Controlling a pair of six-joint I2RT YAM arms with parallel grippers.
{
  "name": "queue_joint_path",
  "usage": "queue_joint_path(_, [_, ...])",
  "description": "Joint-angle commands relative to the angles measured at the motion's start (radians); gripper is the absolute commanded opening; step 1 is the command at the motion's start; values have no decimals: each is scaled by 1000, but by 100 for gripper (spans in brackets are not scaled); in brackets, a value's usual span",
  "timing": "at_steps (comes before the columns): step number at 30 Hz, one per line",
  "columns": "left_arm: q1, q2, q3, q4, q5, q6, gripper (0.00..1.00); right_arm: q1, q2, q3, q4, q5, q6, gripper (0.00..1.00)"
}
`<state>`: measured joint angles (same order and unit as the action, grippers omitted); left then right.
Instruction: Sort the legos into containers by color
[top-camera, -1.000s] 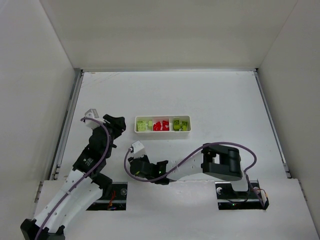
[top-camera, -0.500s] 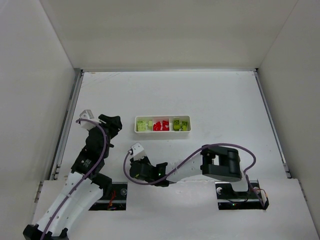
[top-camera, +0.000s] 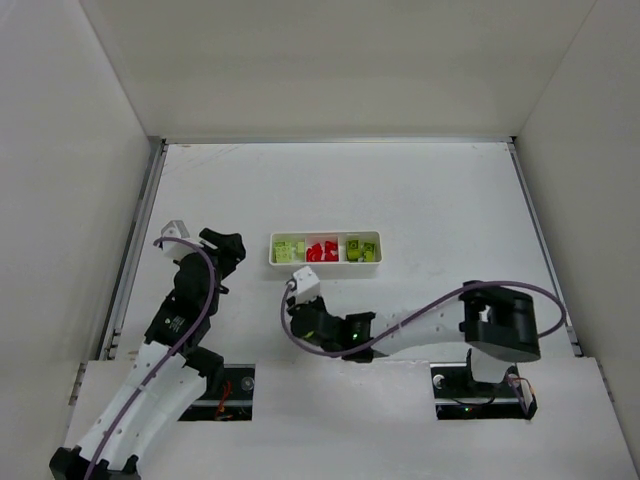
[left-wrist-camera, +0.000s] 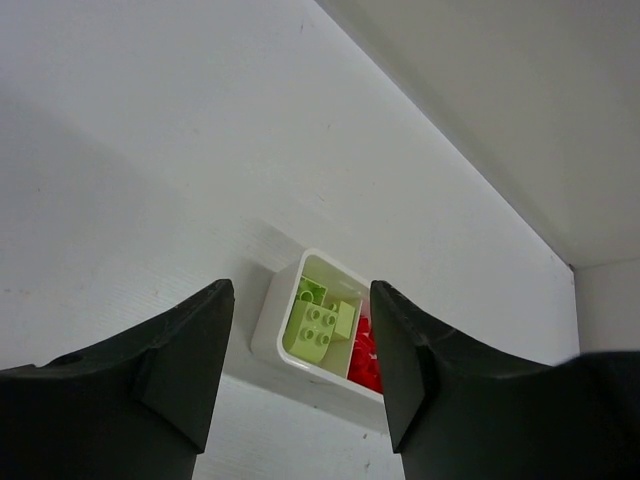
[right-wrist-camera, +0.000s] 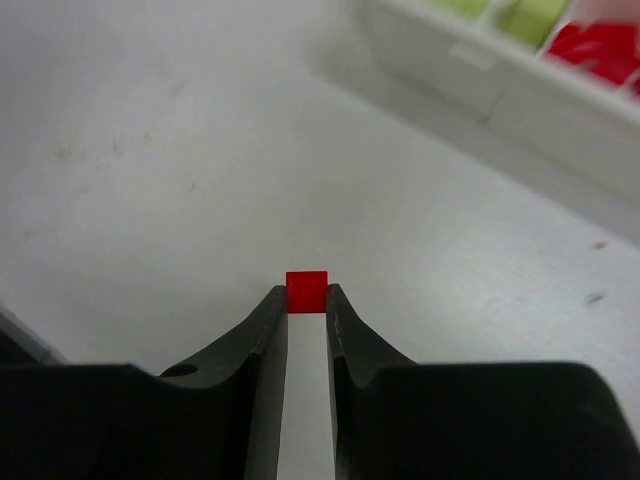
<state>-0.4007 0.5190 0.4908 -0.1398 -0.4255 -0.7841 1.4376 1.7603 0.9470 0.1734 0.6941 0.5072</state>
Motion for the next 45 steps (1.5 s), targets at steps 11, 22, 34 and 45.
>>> queue_joint_path(11, [-53, -25, -107, -29, 21, -17, 67, -426, -174, -53, 159, -140, -102, 22])
queue_joint_path(22, [-53, -2, -124, -11, 22, -26, 75, -472, -62, 38, 152, -192, -87, 43])
queue_joint_path(34, [-46, -14, -121, -12, 22, -9, 100, -467, -350, -147, 152, -70, -101, 60])
queue_joint_path(45, [-31, 33, -87, -50, 10, 0, 100, -455, -878, -513, -38, 133, 92, 100])
